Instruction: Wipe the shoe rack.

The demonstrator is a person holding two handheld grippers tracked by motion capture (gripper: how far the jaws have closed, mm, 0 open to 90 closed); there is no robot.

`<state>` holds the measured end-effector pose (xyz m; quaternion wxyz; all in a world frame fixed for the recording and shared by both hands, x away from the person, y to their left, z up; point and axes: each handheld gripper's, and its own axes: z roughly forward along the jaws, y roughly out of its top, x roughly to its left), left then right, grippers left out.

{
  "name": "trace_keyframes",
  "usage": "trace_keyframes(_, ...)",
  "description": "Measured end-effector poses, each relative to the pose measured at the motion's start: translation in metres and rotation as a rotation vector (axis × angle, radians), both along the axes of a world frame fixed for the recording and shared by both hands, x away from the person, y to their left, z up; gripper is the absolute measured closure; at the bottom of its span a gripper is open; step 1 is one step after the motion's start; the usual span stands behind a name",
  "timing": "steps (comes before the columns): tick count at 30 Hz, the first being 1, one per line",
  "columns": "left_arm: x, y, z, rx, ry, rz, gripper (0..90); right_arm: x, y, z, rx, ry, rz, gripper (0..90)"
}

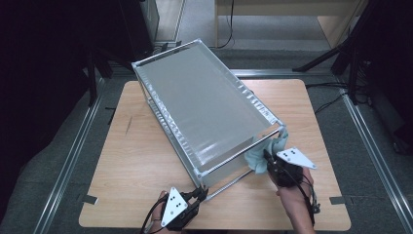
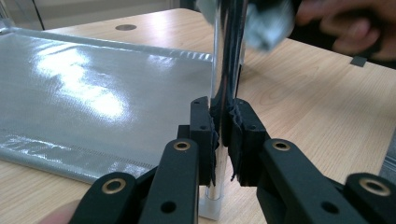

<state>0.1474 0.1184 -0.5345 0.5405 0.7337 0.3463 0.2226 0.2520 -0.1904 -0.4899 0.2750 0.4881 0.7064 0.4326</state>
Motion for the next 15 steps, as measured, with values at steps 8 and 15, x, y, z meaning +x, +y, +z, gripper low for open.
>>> trace_keyframes(8,-0.001,0.003,0.003,-0.018,-0.015,-0.007,78.7,0.008,0.023,-0.03,-0.021,0.094,0.138,52.3)
trace_keyframes(15,-0.003,0.005,0.009,-0.024,-0.032,-0.01,78.8,0.0,0.018,-0.031,-0.025,0.145,0.157,47.2)
